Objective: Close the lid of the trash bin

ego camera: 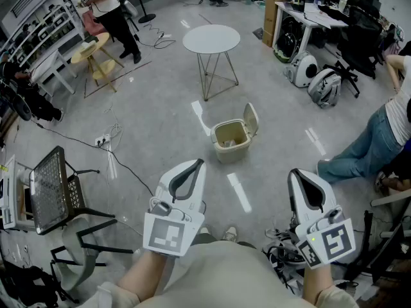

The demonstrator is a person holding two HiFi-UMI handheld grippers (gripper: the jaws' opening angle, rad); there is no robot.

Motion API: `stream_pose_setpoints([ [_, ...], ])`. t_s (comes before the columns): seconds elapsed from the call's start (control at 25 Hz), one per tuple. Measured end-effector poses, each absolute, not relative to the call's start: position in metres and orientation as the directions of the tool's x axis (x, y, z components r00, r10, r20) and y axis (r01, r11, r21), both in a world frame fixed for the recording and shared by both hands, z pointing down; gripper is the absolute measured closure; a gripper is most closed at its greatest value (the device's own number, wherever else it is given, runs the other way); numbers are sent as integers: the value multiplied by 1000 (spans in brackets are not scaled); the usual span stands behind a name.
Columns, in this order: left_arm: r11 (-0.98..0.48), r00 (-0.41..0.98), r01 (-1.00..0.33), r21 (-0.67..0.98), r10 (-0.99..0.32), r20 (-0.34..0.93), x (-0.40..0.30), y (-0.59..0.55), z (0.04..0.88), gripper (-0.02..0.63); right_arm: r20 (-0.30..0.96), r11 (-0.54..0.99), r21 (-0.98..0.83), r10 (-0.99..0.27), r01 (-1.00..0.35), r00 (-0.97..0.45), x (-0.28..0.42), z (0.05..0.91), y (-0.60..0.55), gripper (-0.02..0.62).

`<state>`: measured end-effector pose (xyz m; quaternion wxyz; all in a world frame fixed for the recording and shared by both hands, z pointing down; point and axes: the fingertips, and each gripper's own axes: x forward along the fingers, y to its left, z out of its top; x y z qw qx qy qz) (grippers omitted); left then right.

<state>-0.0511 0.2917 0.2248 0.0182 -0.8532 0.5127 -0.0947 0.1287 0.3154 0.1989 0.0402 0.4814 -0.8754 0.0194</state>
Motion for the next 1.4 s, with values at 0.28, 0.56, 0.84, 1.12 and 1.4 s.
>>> stream_pose_setpoints([
  [0.28, -472, 454, -871, -138, -880, 140, -43, 286, 227, 603, 81, 539, -14, -839, -842, -539, 137, 204, 310, 592],
  [0.56, -476, 457, -866, -150, -877, 148, -34, 284, 229, 603, 72, 540, -48, -837, -840, -542, 144, 206, 307, 592],
  [0.84, -473, 451, -869, -145, -878, 163, -32, 280, 235, 603, 96, 548, -70, -828, -833, -553, 144, 219, 302, 592],
  [1.12, -474, 450, -870, -132, -875, 175, -38, 252, 242, 603, 134, 558, -65, -817, -827, -562, 135, 232, 274, 592],
  [1.4, -485, 461, -866, -123, -869, 180, -44, 193, 251, 603, 162, 549, -65, -818, -833, -552, 129, 245, 215, 592],
])
